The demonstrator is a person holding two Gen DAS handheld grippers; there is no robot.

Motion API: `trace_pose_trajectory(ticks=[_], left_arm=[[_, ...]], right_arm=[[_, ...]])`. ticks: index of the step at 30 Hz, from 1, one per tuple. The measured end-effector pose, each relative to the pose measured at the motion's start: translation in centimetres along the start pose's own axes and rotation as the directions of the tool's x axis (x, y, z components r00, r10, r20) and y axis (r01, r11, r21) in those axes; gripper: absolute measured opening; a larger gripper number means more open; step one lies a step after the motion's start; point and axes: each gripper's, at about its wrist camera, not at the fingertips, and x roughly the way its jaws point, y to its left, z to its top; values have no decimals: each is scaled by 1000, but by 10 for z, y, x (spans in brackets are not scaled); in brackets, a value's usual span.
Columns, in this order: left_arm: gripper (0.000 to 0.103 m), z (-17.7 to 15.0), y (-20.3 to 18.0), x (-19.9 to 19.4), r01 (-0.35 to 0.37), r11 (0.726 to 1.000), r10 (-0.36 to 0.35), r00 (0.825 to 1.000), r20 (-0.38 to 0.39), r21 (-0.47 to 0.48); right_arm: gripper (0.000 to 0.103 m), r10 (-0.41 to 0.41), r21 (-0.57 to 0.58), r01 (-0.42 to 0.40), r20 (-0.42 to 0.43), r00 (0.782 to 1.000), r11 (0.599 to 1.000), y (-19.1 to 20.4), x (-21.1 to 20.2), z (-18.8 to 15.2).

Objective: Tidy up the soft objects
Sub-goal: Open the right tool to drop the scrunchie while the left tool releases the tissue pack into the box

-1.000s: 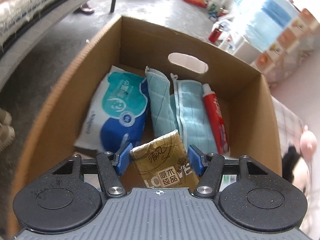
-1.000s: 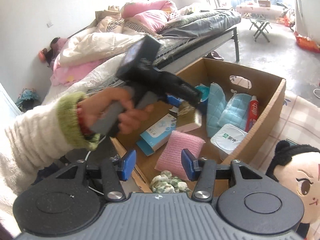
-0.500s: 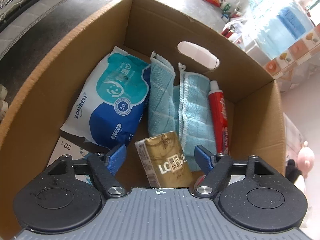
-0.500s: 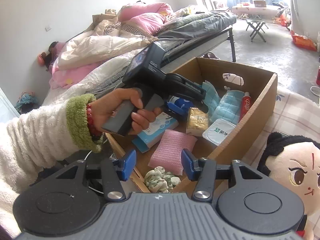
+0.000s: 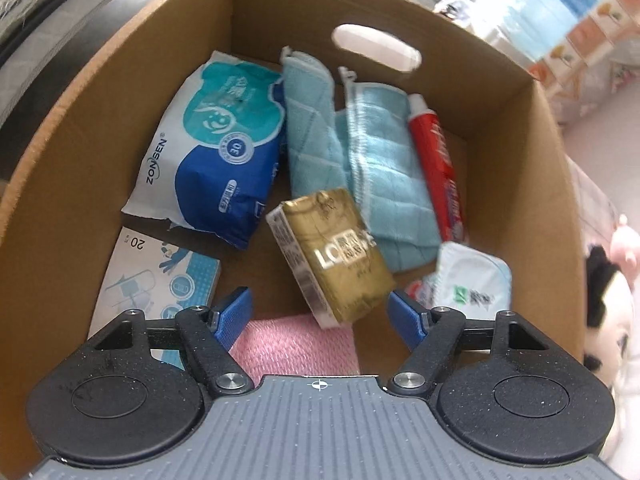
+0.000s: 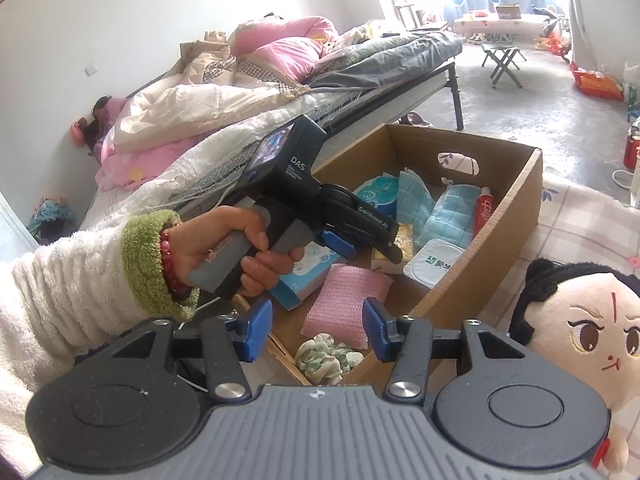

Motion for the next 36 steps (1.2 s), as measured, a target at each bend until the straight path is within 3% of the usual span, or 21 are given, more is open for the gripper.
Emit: trace_pose_trajectory(ticks=[4, 7, 11, 17, 20, 24, 27, 32, 36], left_arm=[[75, -7, -5, -18, 29, 998, -28, 999, -21, 52], [77, -15, -5, -33, 117, 992, -113, 992, -58, 57], [78, -24, -3, -31, 303, 953, -303, 944, -129, -15], [78, -33, -15, 2, 362, 928, -372, 910, -185, -85], [78, -36, -20, 14, 359, 928, -371, 910, -184, -98], [77, -39, -21, 27, 270, 958, -284, 936, -207, -94], [75, -38, -18, 15, 211, 975, -222, 958, -182, -77], [79, -39, -2, 3, 223, 971, -237, 952, -194, -89], [80, -34, -1, -18, 250, 964, -260, 958, -117, -94]], right_arm=[[53, -11, -3, 11, 17, 1000, 1000, 0, -8, -3], [53, -17, 2, 16, 32, 999, 1000, -1, -13, -6], [53, -24, 19, 23, 54, 998, 1000, -7, -20, -11], [53, -32, 56, 28, 69, 997, 998, -18, -29, -19], [53, -35, 73, 29, 81, 996, 997, -23, -33, -22], [53, -47, 85, 39, 94, 994, 996, -28, -38, -25], [53, -60, 85, 51, 105, 993, 995, -30, -42, -30], [56, -52, 117, 38, 119, 992, 992, -36, -45, -37], [56, -45, 138, 25, 141, 989, 990, -37, -50, -42]])
